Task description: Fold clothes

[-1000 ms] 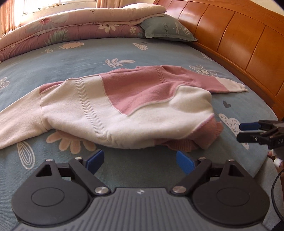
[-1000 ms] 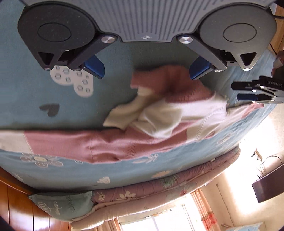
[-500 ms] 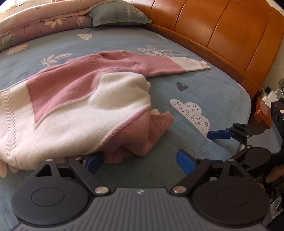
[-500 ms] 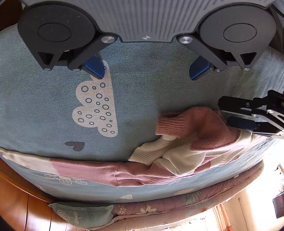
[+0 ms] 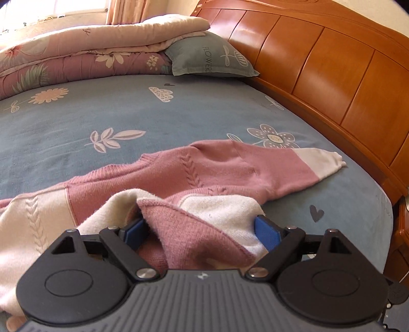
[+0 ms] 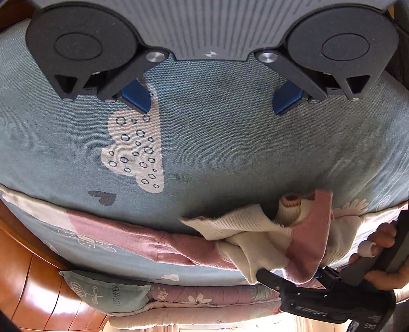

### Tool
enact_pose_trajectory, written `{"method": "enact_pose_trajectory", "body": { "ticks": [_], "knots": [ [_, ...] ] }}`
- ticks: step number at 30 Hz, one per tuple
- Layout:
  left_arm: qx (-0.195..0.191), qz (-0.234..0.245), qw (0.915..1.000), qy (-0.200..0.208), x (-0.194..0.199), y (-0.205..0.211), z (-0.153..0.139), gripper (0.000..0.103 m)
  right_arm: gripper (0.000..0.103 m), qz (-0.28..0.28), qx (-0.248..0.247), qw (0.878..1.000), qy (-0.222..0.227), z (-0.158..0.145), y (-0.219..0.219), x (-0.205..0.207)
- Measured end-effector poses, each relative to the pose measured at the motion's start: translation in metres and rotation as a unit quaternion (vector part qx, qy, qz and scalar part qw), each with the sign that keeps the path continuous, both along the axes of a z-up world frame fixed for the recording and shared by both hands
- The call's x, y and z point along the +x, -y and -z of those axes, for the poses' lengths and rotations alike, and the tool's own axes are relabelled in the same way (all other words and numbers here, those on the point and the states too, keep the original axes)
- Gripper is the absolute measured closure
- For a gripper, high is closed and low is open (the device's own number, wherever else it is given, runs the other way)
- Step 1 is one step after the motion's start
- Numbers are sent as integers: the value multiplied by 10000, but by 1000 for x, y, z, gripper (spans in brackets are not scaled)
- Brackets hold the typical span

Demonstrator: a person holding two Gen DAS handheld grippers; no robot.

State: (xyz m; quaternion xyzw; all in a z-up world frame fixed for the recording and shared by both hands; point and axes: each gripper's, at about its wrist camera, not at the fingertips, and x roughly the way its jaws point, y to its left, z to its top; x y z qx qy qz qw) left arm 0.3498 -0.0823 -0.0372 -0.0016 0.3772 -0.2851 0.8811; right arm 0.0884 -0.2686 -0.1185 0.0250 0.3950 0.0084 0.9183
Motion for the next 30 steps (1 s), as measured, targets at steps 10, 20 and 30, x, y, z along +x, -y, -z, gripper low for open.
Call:
{"method": "enact_pose_trajectory", "body": {
  "ticks": [10,20,30],
  "knots": [
    [-65,-724,9929,-942,87,1,46,7,0,100,-88,9999,52,2,-1,4],
    [229,-208,9981,-531,48,-5,17,7,0,9,-130,9999,20,0,-1,3],
    [709,300,9970,-93,-20,-26,-20,7,0,60,-152,9999,-50,-3,-4,1]
  ]
}}
